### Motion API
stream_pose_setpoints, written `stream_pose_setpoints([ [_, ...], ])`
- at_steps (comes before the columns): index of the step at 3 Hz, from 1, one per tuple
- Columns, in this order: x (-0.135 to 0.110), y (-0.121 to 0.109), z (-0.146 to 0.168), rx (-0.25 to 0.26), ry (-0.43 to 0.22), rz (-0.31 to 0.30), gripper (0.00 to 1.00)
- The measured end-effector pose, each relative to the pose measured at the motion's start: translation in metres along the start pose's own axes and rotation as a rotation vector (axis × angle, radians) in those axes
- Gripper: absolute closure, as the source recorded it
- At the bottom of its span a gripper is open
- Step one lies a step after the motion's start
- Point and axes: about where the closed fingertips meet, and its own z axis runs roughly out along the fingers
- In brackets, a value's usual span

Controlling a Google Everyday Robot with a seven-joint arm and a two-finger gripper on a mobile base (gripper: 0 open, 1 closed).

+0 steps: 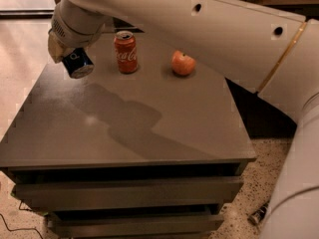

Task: Place pepsi can upright

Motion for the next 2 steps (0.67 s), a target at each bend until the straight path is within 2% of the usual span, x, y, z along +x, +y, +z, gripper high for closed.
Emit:
stream_pose_setpoints([
  [1, -0.0047, 0.0002, 0.0008, -0.070, -0.114, -0.083, 1.00],
  [2, -0.0067, 0.0008, 0.0012, -0.123, -0.197, -0.160, 1.00],
])
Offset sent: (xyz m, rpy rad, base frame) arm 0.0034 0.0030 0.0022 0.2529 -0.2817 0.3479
